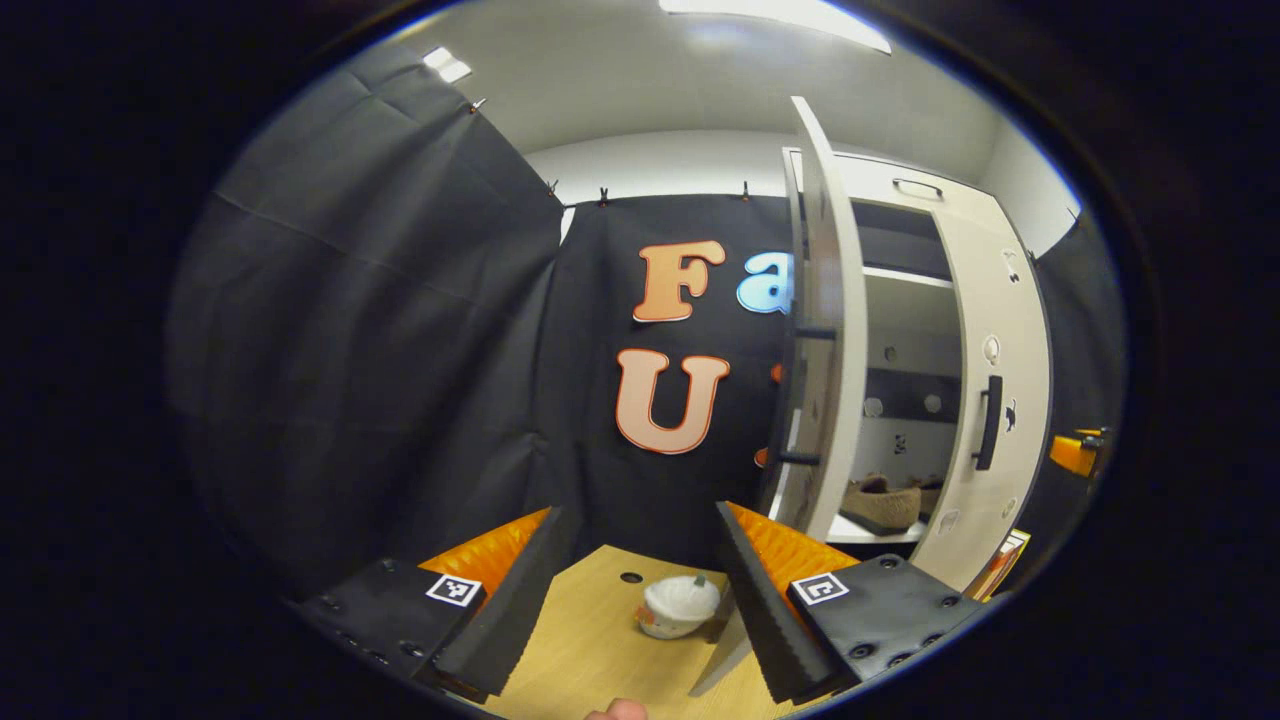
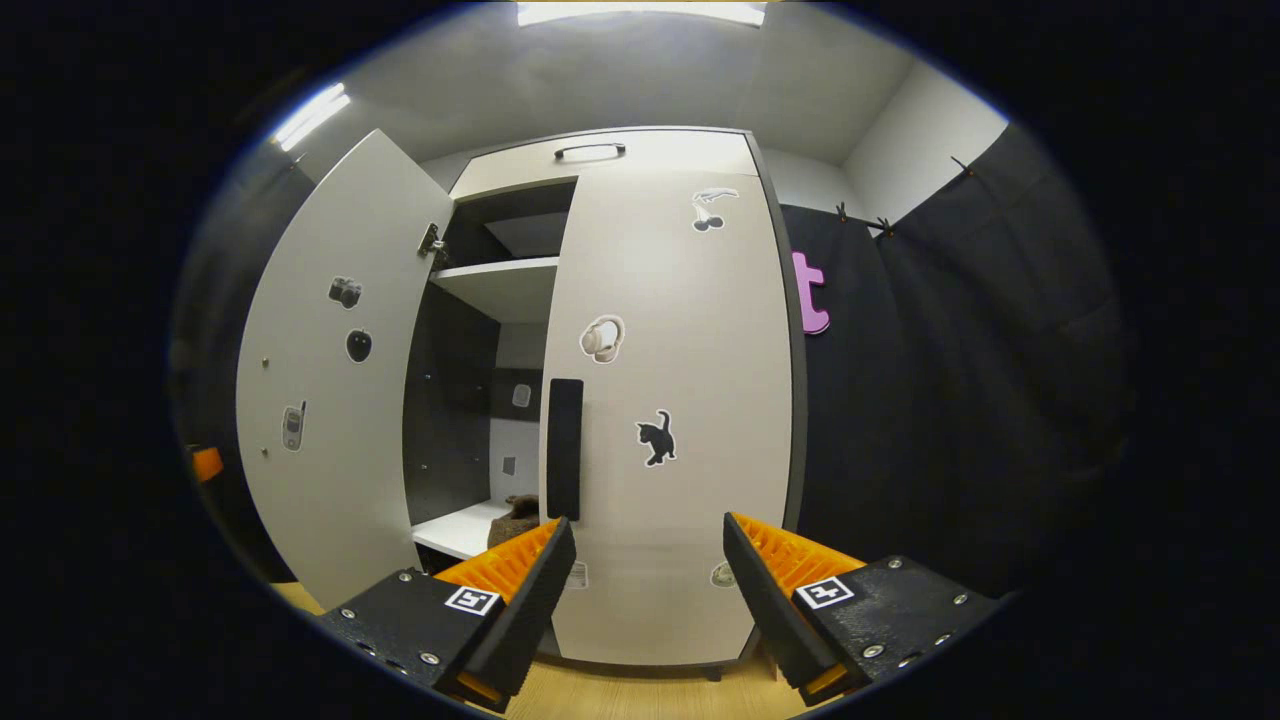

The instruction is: Grab one shoe with the right hand and put it into the shoe cabinet, grab the other shoe with the left hand and put it into the shoe cabinet; then close the right door with the right hand and the left door with the left hand.

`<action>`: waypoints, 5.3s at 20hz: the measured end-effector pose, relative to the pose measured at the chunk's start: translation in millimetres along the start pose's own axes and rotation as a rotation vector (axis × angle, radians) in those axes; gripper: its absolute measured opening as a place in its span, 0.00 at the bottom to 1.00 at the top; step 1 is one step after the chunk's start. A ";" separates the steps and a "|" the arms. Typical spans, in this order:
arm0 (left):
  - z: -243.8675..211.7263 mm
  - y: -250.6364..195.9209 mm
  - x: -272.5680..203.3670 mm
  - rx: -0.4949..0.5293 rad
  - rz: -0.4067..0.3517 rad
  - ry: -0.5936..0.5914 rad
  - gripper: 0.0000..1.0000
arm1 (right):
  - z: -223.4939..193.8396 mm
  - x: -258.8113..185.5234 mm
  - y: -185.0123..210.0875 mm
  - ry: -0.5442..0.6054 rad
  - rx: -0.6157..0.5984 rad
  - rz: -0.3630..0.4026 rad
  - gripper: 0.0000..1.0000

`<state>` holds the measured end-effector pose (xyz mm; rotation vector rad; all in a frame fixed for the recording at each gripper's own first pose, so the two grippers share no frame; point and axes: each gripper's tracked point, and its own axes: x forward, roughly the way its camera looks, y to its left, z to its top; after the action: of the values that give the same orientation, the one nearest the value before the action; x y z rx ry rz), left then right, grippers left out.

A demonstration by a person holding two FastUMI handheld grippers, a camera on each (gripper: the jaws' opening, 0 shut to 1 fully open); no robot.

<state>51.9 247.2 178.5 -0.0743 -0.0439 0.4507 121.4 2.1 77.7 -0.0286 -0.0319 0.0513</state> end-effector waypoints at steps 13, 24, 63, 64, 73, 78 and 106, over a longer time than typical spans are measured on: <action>47.4 -50.0 67.4 0.007 -0.125 -0.098 0.93 | -7.8 -13.2 -6.6 0.006 0.024 0.029 0.92; 37.9 -119.6 44.1 -0.064 -0.251 -0.065 0.96 | -8.0 -13.5 -22.5 0.012 0.048 0.018 0.92; -15.4 -367.9 132.3 0.036 -0.529 0.045 0.96 | -11.8 -25.7 -61.5 0.030 0.050 -0.072 0.92; -15.6 -369.6 135.3 0.037 -0.527 0.042 0.96 | -12.3 -25.3 -59.5 0.033 0.048 -0.067 0.92; -13.4 -356.8 126.9 0.023 -0.466 0.033 0.97 | -21.9 -27.5 -35.8 0.049 0.073 -0.018 0.92; -7.1 -332.7 82.3 0.021 -0.463 0.015 0.96 | -17.5 -31.5 -23.5 0.035 0.076 0.003 0.92; -17.0 -241.7 11.2 0.033 -0.319 0.016 0.96 | -0.9 -63.0 -11.9 -0.008 0.116 0.050 0.92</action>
<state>167.7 34.1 181.5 -0.0376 -0.0315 0.1322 59.2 -13.1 75.2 0.0867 -0.0365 0.1029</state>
